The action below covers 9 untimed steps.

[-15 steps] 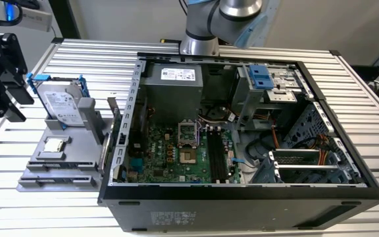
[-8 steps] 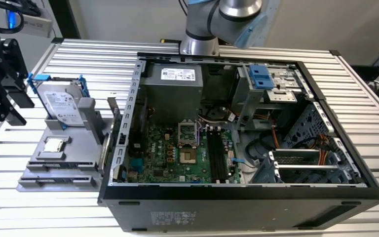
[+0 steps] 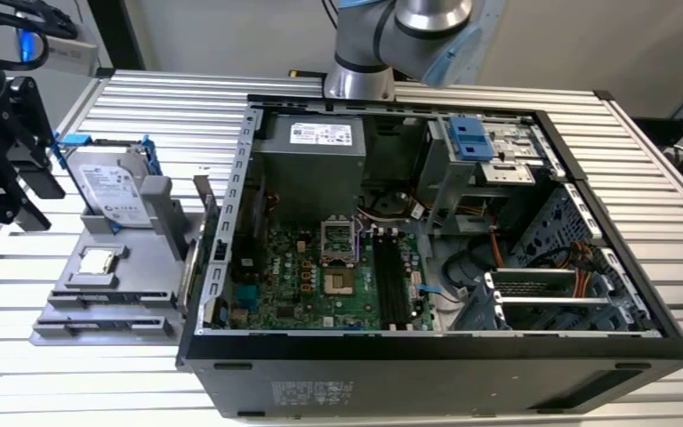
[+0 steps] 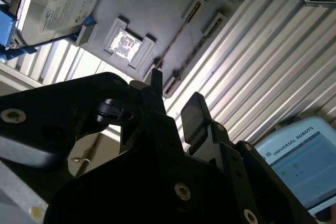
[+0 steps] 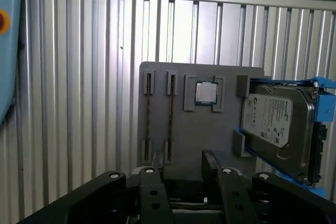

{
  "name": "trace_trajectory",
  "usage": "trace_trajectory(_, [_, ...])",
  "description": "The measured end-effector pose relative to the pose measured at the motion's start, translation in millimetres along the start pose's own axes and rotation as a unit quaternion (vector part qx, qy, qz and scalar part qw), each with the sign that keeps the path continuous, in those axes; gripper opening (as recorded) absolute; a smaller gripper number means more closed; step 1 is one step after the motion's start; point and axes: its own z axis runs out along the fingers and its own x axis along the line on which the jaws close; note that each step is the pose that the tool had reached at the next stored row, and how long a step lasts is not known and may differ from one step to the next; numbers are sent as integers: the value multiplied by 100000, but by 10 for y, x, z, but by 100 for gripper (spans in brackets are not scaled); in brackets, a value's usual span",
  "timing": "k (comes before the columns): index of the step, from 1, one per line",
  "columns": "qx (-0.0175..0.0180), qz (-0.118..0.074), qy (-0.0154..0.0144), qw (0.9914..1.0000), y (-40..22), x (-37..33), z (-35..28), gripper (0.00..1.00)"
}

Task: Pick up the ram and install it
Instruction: 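Pick up the ram and move it above insertion slot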

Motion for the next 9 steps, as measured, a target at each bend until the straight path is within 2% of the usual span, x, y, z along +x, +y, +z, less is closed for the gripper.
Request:
trace_trajectory(3, [-2,0,3,100000,0,4,53,100])
trace_trajectory(7, [-6,1,7,100000,0,4,56,100])
trace_trajectory(9, [8,4,-9,100000,1,17,82,100])
